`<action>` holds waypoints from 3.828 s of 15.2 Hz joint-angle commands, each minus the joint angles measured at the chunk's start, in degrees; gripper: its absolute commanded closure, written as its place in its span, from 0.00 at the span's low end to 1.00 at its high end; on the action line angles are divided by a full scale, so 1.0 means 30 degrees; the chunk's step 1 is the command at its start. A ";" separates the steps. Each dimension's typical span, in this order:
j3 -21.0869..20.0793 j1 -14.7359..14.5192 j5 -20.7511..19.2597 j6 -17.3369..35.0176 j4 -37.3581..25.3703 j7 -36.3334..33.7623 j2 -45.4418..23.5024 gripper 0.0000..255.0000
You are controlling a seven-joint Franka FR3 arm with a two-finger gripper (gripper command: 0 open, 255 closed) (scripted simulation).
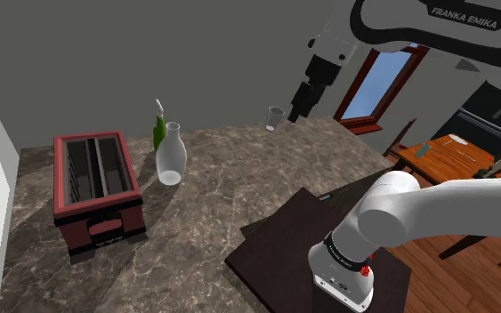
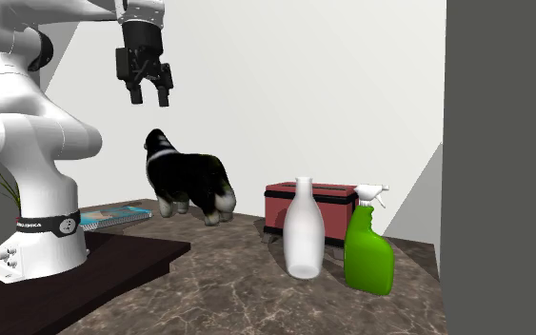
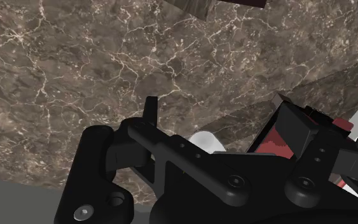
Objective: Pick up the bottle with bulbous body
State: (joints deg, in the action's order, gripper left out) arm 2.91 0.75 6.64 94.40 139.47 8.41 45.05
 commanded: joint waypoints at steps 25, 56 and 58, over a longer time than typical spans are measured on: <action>-0.4345 -0.1640 -0.1624 0.7033 -1.0174 -0.5738 -1.7289 0.00; -0.4361 -0.2659 -0.3183 0.7019 -1.5308 -0.7256 -2.2712 1.00; -0.4377 -0.2654 -0.3150 0.6574 -1.5597 -0.7242 -2.2553 1.00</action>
State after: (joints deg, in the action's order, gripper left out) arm -10.15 -7.09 -2.82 114.86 93.26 -13.17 -22.79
